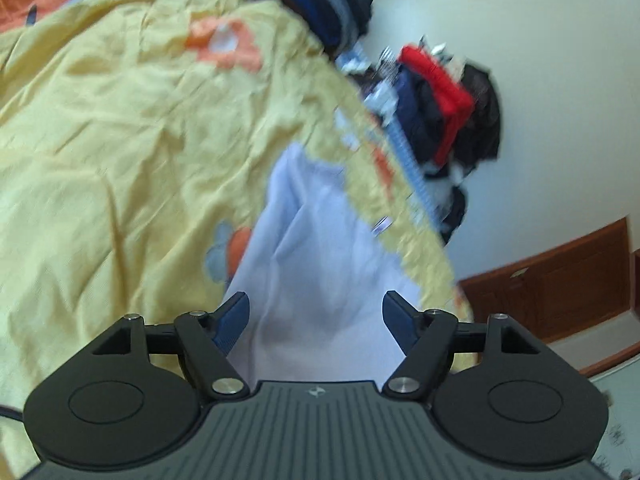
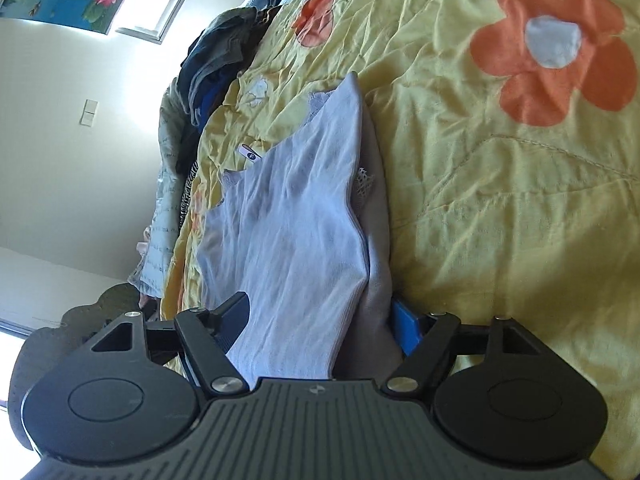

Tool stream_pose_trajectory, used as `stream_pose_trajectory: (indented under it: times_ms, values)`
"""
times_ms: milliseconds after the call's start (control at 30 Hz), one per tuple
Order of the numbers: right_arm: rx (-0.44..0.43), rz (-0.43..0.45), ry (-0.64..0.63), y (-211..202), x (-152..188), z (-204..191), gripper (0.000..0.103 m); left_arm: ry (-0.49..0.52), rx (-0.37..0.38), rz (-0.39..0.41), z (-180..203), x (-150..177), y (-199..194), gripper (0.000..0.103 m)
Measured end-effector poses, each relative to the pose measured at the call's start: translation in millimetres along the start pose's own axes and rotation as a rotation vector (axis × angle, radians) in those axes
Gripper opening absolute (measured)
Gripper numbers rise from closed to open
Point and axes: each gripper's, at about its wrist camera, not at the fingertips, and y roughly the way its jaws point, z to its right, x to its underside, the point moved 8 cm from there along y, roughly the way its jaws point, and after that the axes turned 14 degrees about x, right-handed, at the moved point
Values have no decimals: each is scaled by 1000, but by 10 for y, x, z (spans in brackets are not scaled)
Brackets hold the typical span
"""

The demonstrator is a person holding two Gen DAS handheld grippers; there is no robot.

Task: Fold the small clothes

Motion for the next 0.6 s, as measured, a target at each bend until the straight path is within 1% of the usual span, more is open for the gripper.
stream_pose_trajectory:
  times_ms: [67, 100, 200, 233, 300, 367, 400, 433, 500, 533, 567, 600]
  values:
    - [-24, -2, 25, 12, -18, 11, 74, 3, -5, -35, -32, 50, 49, 73]
    - [-35, -4, 35, 19, -23, 13, 75, 15, -10, -29, -29, 51, 48, 73]
    - [-31, -1, 27, 16, -19, 7, 75, 10, -5, 2, -36, -16, -26, 73]
    - [-24, -2, 22, 19, -23, 13, 76, 13, -19, 20, -52, -53, -69, 73]
    - [-23, -5, 23, 18, -27, 26, 75, 8, -39, 42, -91, -105, -136, 73]
    - [-34, -5, 34, 13, -27, 58, 74, -31, -26, 17, -153, -68, -112, 73]
    - [-39, -4, 38, 10, -27, 66, 74, -41, -25, -7, -169, -25, -70, 73]
    - [-43, -3, 40, 9, -27, 67, 75, -35, -7, -16, -158, 6, -36, 74]
    - [-48, -4, 38, 14, -22, 55, 77, -30, 12, -27, -112, 45, 45, 80]
    - [-53, -5, 37, 12, -17, 40, 75, -31, 17, -32, -90, 57, 86, 84]
    - [-58, -6, 36, 9, -13, 21, 76, -28, 18, -39, -67, 64, 126, 86]
    - [-58, -11, 33, 9, -11, -5, 75, -23, 15, -47, -43, 69, 162, 86]
